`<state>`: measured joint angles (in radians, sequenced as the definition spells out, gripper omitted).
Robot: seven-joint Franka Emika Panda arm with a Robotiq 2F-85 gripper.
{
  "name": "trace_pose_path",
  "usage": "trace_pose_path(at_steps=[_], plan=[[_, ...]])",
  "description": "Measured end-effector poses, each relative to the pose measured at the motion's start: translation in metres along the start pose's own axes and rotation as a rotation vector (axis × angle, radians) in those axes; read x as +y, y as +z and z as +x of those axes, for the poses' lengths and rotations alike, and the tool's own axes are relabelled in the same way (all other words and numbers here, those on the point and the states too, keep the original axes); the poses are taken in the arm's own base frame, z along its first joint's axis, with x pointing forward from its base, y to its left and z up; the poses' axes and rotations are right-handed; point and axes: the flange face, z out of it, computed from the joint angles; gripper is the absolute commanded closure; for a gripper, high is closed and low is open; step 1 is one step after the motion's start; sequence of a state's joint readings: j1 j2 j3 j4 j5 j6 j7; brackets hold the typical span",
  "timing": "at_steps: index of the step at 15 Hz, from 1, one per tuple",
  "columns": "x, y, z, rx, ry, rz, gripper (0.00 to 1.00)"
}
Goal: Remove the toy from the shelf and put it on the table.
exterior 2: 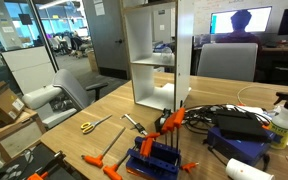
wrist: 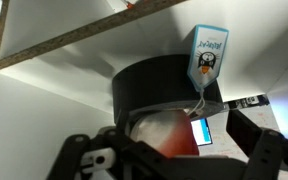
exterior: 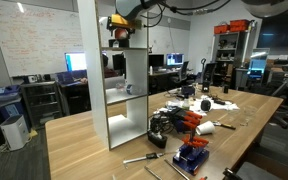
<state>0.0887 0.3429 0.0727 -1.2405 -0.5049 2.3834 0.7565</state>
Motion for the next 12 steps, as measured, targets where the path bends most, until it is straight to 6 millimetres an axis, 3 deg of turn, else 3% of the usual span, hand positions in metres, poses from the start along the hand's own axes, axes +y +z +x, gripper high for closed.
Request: trace_pose_path(at_steps=[4,9,10,11,12], plan=[[-0.005,0.017,0.001,0.031,-0.012,-0.03,0.0],[0.005,0.026,0.015,0.073,0.001,-0.061,0.0],[0.007,0.027,0.019,0.082,0.004,-0.066,0.25],[0.01,0.027,0.022,0.092,0.006,-0.073,0.26],[0.012,0.027,0.026,0.102,0.007,-0.079,0.35]])
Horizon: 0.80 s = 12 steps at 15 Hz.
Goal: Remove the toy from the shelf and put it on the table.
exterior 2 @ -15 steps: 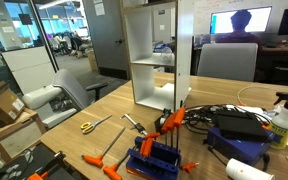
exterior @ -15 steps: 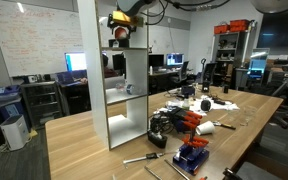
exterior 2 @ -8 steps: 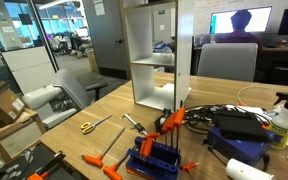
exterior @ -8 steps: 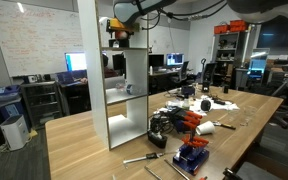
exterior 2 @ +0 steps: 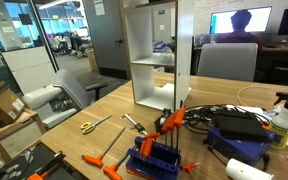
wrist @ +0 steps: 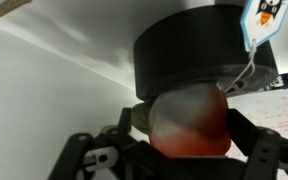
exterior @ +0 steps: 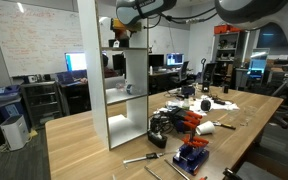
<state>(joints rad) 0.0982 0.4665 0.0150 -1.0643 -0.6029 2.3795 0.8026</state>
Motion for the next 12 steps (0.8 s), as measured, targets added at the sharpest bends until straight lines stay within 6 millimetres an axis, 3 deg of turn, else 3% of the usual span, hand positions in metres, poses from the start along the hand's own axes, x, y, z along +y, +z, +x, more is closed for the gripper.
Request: trace_pose_path(at_steps=[4,9,10,12], plan=[[0.0052,0.0025,0.0066,0.019,0.004,-0.013,0.66],[0.0035,0.0051,0.0082,0.026,0.006,-0.012,0.99],[0.0033,0.0051,0.0088,0.027,0.007,-0.012,0.94],[0.0033,0.0053,0.0091,0.026,0.008,-0.013,0.95]])
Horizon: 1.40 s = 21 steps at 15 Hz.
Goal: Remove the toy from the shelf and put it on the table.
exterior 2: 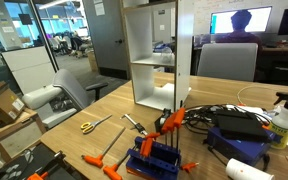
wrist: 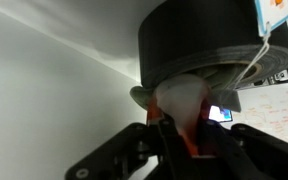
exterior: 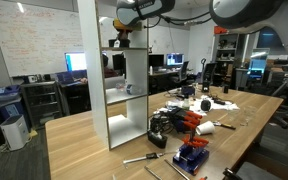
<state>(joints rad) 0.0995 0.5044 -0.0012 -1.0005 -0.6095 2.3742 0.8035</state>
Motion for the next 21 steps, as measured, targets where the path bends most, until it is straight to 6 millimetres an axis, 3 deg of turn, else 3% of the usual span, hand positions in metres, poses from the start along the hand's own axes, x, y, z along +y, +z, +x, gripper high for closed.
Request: trace_pose_path(at_steps=[8,15,18,21], plan=[[0.007,-0.006,0.005,-0.009,0.021,-0.025,0.95],[0.022,-0.039,0.016,0.039,0.051,-0.074,0.95],[0.023,-0.058,0.002,-0.007,0.037,-0.099,0.95],[0.022,-0.079,-0.025,-0.108,0.018,-0.125,0.95]])
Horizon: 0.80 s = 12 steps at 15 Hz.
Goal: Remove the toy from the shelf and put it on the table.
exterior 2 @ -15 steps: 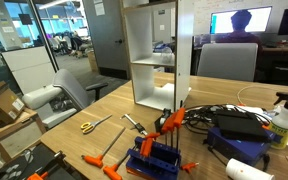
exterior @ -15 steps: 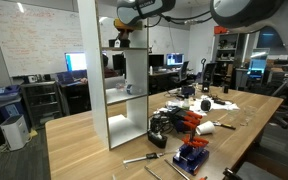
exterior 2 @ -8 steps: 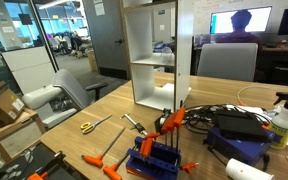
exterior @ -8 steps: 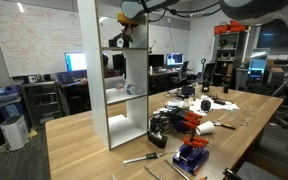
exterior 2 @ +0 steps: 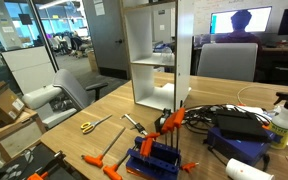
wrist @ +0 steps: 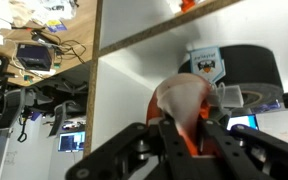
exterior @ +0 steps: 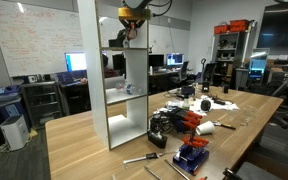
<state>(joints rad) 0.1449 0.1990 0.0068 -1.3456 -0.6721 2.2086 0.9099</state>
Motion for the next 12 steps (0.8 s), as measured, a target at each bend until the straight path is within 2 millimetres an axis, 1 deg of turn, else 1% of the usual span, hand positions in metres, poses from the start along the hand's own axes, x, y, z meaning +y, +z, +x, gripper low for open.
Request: trace_pose_path(at_steps=[4,7,10,12], plan=[[0.005,-0.027,-0.044,-0.172,-0.033,-0.013,0.94],[0.017,-0.041,-0.068,-0.279,-0.051,-0.023,0.94],[0.029,-0.046,-0.089,-0.378,-0.071,-0.018,0.94],[0.033,-0.039,-0.106,-0.447,-0.087,0.0,0.94]])
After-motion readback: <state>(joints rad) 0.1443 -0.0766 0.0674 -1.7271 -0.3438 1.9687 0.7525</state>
